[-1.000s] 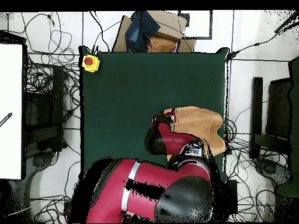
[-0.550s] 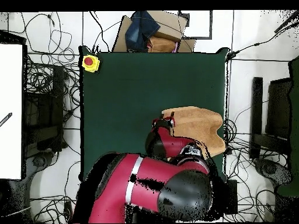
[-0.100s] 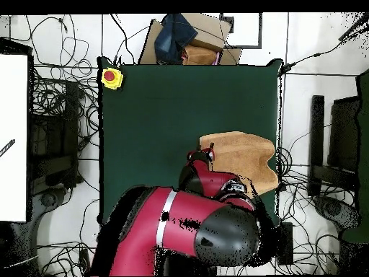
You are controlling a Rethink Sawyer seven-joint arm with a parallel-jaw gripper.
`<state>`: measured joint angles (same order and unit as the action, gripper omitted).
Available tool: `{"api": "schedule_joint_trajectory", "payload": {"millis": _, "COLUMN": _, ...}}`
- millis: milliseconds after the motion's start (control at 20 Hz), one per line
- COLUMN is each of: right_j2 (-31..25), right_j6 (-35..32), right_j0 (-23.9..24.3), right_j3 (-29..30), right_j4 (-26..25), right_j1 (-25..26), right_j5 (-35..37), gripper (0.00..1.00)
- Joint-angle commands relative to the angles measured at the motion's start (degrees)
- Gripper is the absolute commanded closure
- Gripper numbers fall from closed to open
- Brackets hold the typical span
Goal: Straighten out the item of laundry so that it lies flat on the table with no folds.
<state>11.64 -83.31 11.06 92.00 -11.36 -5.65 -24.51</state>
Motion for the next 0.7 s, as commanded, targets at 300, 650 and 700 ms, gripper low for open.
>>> {"api": "schedule_joint_trajectory", "payload": {"millis": 300, "right_j2": -1.3, "right_j6": -12.3, "right_j0": -2.9, "right_j3": 1.3, "right_j4": 5.2, "right_j1": -0.9, "right_j5": -0.7, "gripper": 0.00}}
{"api": "schedule_joint_trajectory", "payload": {"millis": 650, "right_j2": -1.0, "right_j6": -12.4, "right_j0": -5.2, "right_j3": 1.8, "right_j4": 7.9, "right_j1": -1.0, "right_j5": -0.4, "gripper": 0.00}}
{"api": "schedule_joint_trajectory", "payload": {"millis": 700, "right_j2": -0.9, "right_j6": -12.4, "right_j0": -5.4, "right_j3": 1.6, "right_j4": 8.3, "right_j1": -0.8, "right_j5": -0.4, "gripper": 0.00}}
